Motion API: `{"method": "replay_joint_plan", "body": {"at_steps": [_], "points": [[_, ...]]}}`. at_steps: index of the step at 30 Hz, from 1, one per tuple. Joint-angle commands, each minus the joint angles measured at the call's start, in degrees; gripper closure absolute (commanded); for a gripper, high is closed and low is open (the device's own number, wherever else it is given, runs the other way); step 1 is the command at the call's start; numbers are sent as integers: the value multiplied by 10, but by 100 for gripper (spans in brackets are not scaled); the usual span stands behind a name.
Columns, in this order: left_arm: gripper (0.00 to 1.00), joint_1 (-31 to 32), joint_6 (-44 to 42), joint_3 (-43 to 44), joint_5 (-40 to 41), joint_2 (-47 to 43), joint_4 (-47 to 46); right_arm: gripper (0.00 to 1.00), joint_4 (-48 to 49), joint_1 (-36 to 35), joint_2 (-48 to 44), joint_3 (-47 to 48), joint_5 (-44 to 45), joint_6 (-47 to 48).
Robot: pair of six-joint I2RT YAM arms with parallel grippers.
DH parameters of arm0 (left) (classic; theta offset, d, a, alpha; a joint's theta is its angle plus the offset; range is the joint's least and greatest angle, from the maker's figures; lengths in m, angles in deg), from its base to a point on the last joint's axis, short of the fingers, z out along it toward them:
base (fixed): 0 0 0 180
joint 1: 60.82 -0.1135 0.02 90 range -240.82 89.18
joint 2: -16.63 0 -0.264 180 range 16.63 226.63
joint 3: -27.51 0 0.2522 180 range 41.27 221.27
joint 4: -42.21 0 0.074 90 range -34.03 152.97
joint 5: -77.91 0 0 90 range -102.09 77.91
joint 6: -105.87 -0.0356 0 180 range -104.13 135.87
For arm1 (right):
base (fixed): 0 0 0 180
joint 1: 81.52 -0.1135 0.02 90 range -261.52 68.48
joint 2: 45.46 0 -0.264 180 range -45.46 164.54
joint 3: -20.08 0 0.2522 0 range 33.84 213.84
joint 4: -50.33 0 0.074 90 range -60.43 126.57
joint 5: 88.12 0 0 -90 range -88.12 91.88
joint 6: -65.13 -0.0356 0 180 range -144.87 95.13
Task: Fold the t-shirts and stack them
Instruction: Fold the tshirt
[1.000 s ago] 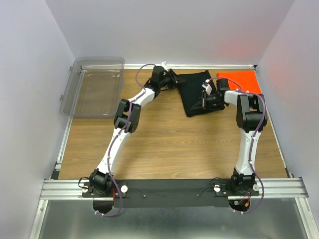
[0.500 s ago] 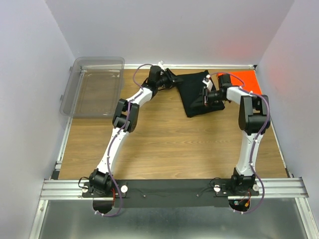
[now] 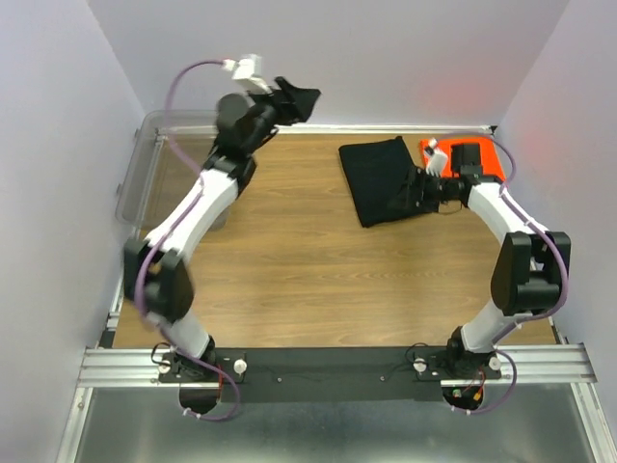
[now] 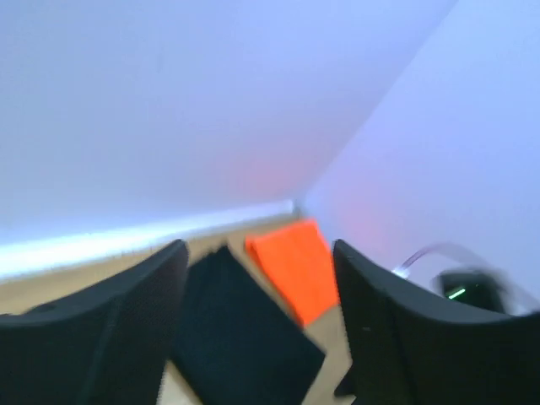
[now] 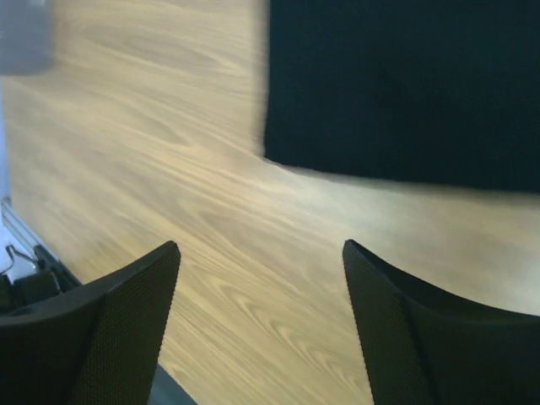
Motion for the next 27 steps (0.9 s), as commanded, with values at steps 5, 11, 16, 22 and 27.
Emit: {"method": "replay_joint_plan", "body": {"at_steps": [5,11,16,22,27], "points": [[20,-41,-59,-290,49,-264,-64,2,133,84,-17,-174,50,-170],[20,-50,-61,-439,45,-444,-38,3,259,88,2,-220,63,-285],[20,-52,-42,-504,36,-526,-1,9,291,88,78,-192,93,-366],[20,-53,-27,-554,33,-624,44,22,310,86,148,-160,144,-427],[20,-53,-22,-585,38,-681,68,55,312,86,163,-162,157,-432]]}}
